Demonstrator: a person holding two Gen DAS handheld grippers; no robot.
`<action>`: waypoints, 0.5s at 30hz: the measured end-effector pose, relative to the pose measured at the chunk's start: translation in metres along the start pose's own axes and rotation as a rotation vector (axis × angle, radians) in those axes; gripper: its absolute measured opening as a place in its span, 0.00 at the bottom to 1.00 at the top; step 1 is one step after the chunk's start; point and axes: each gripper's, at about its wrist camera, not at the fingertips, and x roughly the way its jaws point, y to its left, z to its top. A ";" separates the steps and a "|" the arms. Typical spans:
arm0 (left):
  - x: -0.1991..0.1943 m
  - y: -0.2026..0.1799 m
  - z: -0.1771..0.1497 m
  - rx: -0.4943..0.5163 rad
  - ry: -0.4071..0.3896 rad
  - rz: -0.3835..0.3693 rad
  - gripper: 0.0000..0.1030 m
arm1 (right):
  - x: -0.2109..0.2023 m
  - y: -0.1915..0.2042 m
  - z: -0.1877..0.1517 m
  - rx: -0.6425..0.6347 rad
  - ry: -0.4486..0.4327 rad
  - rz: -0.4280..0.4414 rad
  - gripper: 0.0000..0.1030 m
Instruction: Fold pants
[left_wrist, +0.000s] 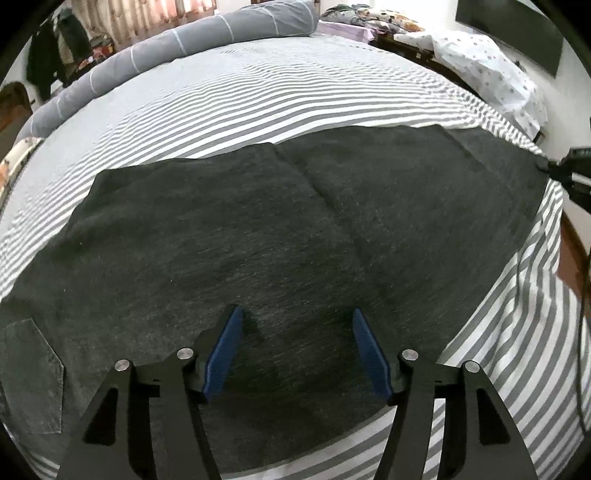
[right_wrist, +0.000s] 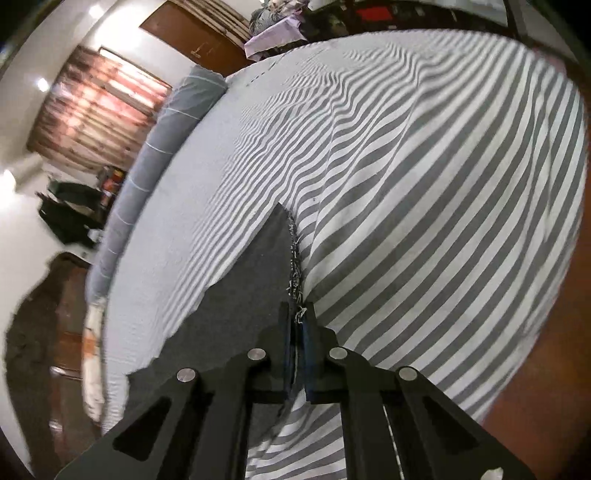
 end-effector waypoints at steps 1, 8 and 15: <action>-0.001 0.002 -0.001 -0.010 -0.001 -0.004 0.61 | 0.000 0.002 -0.001 -0.002 0.001 -0.009 0.06; -0.007 0.015 -0.012 -0.034 -0.027 -0.024 0.61 | -0.013 0.034 -0.013 -0.095 -0.012 -0.102 0.06; -0.007 0.016 -0.015 -0.038 -0.044 -0.036 0.61 | -0.007 0.053 -0.010 -0.062 0.023 -0.017 0.05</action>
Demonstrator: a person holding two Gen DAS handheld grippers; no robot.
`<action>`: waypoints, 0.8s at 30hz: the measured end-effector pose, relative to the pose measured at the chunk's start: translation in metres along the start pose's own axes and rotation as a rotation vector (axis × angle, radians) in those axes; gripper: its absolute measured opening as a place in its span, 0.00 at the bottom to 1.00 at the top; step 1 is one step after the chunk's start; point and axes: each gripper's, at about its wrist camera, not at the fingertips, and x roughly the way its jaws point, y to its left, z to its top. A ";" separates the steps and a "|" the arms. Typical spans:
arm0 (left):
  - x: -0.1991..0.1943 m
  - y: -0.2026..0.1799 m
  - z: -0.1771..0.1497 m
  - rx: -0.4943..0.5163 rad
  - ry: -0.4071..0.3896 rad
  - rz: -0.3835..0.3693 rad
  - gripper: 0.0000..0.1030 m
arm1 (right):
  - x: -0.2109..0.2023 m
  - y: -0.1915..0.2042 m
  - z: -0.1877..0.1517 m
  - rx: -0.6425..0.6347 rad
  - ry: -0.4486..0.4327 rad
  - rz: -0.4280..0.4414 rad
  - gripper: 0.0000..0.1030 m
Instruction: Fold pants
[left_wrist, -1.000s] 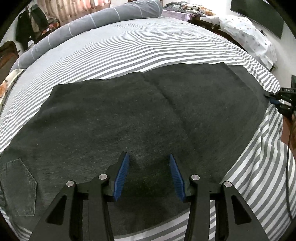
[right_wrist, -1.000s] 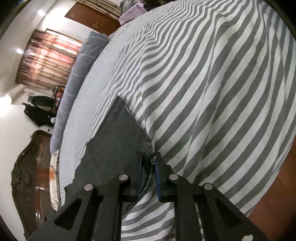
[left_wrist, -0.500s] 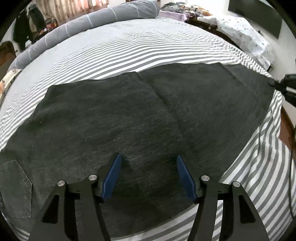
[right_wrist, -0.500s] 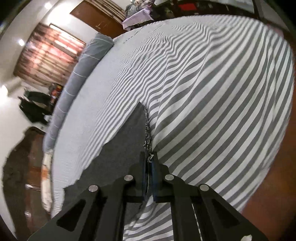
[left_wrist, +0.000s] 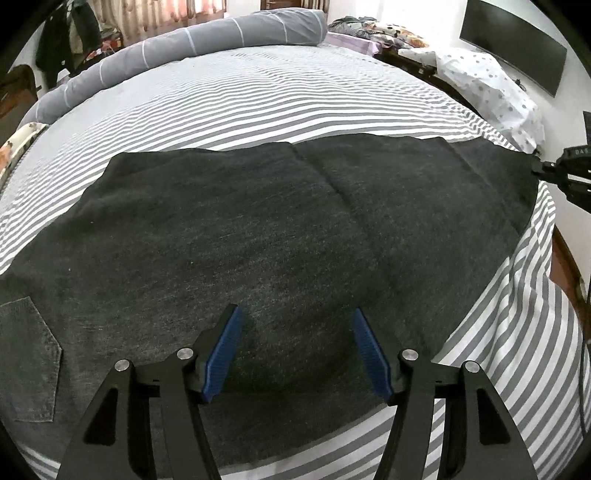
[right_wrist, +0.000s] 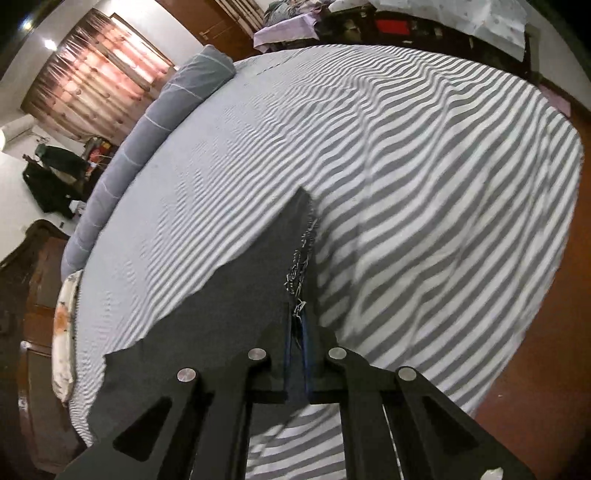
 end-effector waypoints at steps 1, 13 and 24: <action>0.000 0.001 0.000 0.001 -0.003 -0.004 0.61 | 0.000 0.002 0.002 0.031 0.007 0.052 0.05; -0.028 0.050 0.001 -0.118 -0.032 -0.056 0.61 | 0.006 0.116 -0.012 -0.069 0.087 0.301 0.05; -0.096 0.149 -0.009 -0.249 -0.125 0.053 0.61 | 0.070 0.260 -0.098 -0.304 0.294 0.401 0.05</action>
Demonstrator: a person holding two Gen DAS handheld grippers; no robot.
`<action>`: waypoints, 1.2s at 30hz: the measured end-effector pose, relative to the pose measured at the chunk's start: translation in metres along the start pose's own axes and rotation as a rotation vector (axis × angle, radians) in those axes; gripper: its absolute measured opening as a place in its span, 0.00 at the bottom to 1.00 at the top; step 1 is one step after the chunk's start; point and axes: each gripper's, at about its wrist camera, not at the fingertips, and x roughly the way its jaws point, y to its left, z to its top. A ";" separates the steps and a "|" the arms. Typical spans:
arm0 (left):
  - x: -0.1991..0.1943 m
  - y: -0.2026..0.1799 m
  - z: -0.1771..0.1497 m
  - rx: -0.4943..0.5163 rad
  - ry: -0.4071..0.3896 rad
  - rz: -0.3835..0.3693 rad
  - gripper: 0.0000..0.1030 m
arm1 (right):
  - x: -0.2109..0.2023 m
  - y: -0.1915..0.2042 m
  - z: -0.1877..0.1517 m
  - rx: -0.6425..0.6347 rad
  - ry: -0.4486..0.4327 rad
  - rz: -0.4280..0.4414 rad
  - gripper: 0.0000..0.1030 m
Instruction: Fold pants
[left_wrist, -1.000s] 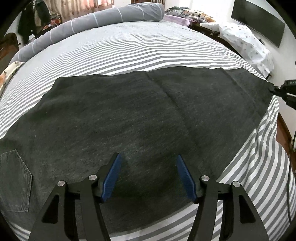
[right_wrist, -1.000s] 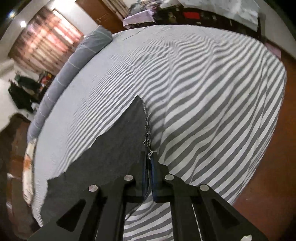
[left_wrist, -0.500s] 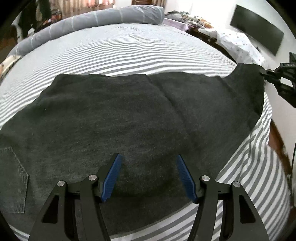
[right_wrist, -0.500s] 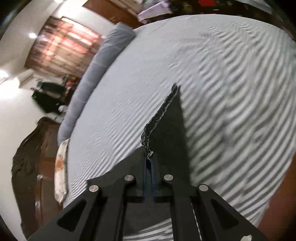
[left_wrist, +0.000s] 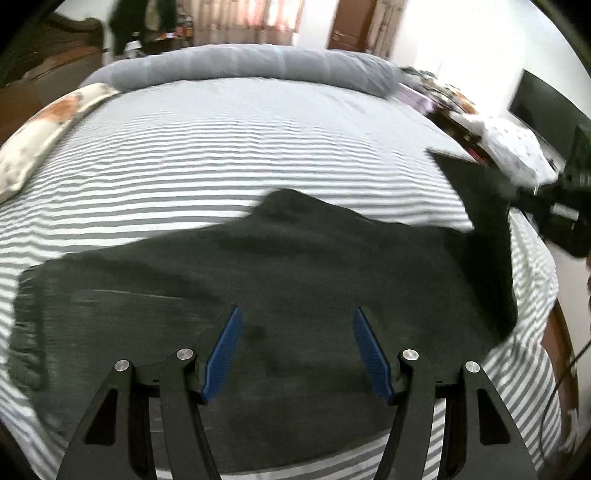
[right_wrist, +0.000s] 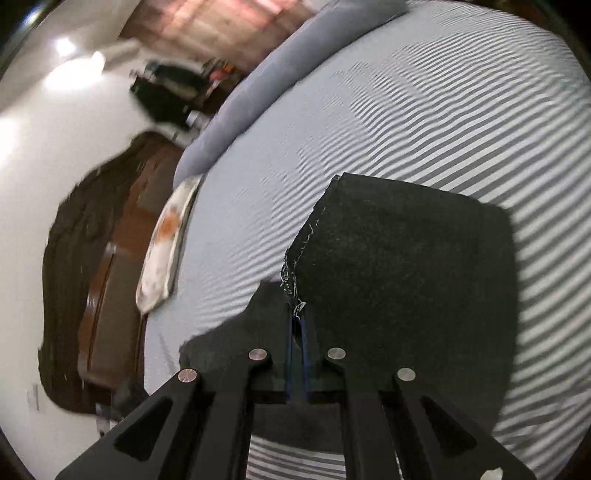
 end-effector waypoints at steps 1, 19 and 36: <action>-0.006 0.010 0.000 -0.016 -0.010 0.008 0.61 | 0.017 0.009 -0.006 -0.009 0.033 0.013 0.05; -0.021 0.049 -0.010 -0.094 -0.042 0.031 0.61 | 0.122 0.038 -0.120 -0.202 0.347 -0.075 0.05; -0.010 0.017 -0.018 -0.104 0.051 -0.086 0.61 | 0.081 0.034 -0.132 -0.270 0.275 -0.058 0.28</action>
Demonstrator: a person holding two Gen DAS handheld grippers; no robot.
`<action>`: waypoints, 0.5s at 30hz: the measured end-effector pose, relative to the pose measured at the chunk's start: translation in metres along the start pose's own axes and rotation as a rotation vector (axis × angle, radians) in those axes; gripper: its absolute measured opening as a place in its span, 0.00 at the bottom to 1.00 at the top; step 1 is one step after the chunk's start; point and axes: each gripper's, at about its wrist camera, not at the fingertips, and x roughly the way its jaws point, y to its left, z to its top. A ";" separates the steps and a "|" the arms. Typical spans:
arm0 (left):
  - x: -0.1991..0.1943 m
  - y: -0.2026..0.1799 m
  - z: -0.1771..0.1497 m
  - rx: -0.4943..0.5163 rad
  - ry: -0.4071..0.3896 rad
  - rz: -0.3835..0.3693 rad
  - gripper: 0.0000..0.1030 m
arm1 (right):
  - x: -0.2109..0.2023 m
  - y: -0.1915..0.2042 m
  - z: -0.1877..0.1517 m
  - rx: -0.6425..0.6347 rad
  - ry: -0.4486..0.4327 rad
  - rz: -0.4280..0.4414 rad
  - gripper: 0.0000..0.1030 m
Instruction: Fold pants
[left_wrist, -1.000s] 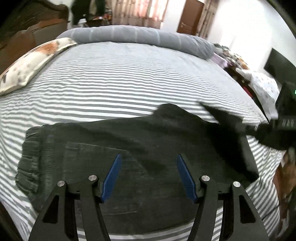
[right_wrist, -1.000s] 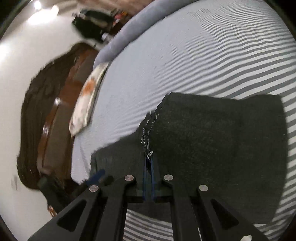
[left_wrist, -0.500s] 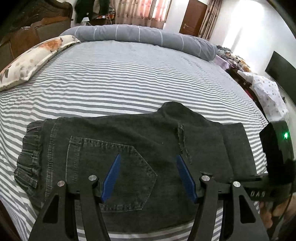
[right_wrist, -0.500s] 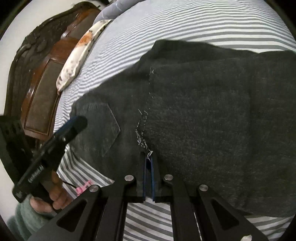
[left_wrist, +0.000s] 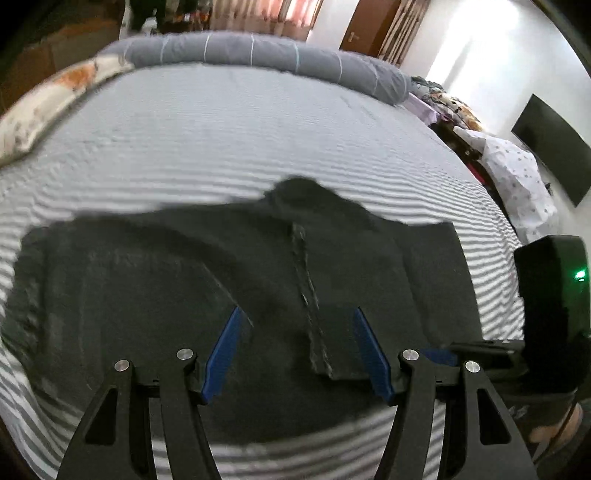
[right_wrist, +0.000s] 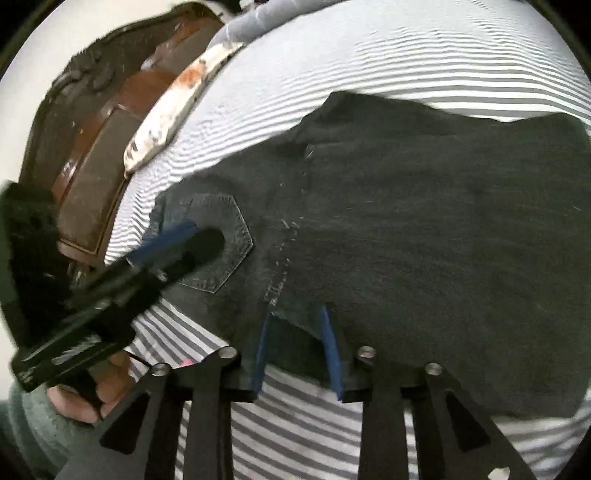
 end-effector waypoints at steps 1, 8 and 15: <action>0.001 0.001 -0.002 -0.014 0.014 -0.012 0.61 | -0.005 -0.004 -0.004 0.009 -0.006 -0.008 0.29; 0.026 0.008 -0.016 -0.114 0.132 -0.072 0.61 | -0.021 -0.047 -0.038 0.151 -0.013 0.007 0.30; 0.049 0.005 -0.019 -0.128 0.166 -0.046 0.61 | -0.019 -0.078 -0.048 0.280 -0.028 0.028 0.32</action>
